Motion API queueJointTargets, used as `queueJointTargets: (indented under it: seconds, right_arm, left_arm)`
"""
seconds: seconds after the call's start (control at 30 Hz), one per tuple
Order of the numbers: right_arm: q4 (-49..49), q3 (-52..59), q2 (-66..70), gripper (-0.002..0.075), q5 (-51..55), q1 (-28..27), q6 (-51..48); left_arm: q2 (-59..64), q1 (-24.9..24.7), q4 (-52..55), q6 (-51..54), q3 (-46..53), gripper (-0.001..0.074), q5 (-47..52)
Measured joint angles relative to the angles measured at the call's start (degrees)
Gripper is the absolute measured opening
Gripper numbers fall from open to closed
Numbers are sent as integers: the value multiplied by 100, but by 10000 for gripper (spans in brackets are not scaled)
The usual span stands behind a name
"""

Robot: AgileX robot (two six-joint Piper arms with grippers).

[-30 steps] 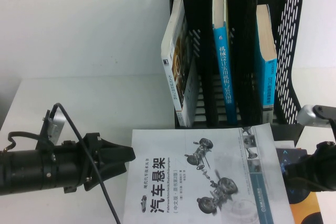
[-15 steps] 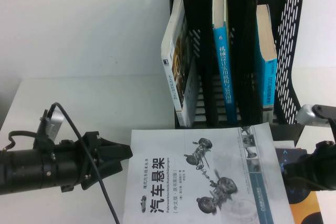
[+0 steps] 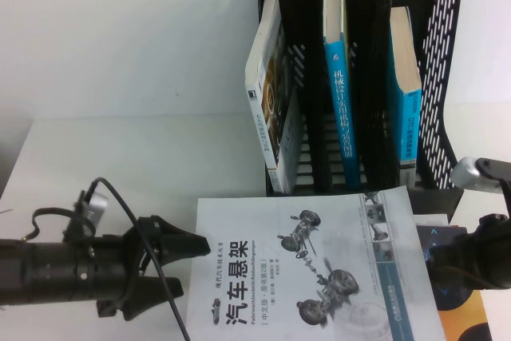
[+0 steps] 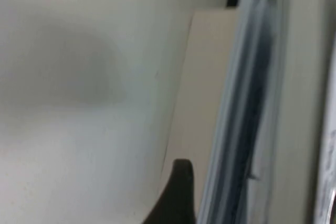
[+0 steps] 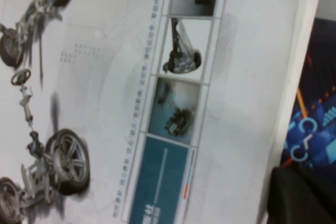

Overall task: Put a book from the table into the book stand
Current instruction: Push book with right arm, then pick up the book with your left arm

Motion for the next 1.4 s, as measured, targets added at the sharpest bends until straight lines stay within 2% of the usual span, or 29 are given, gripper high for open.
queueJointTargets:
  seconds: [0.3, 0.57, 0.67, 0.73, 0.8, 0.87, 1.03, 1.2, 1.4]
  right_arm:
    - [146, 0, 36, -2, -231, 520, 0]
    - [199, 0, 49, -2, -450, 761, 0]
    - [258, 0, 69, -2, -513, 787, 0]
    - [256, 0, 96, -2, -513, 787, 0]
    - [144, 0, 96, -2, -489, 787, 0]
    - [-69, -12, 103, -2, -417, 790, 0]
    - [-799, -65, 52, -2, -191, 800, 248]
    - [-2190, -89, -174, -2, 42, 800, 1248]
    - [-4129, -102, -470, -2, 246, 800, 2651]
  left_arm:
    - [1040, 0, -408, 379, -26, 604, 1388]
    - [1186, 0, -472, 802, -26, 496, 1525]
    - [1186, 0, -451, 840, -26, 380, 1512]
    - [1186, 28, -424, 890, -26, 274, 1535]
    - [1186, 72, -424, 1003, -26, 242, 1604]
    - [1186, 116, -460, 1182, -26, 120, 1756]
    - [1166, 334, -340, 1044, -26, 119, 1860]
    - [720, 669, 244, 383, -82, 119, 1725]
    - [-361, 687, 704, -114, -256, 118, 1542]
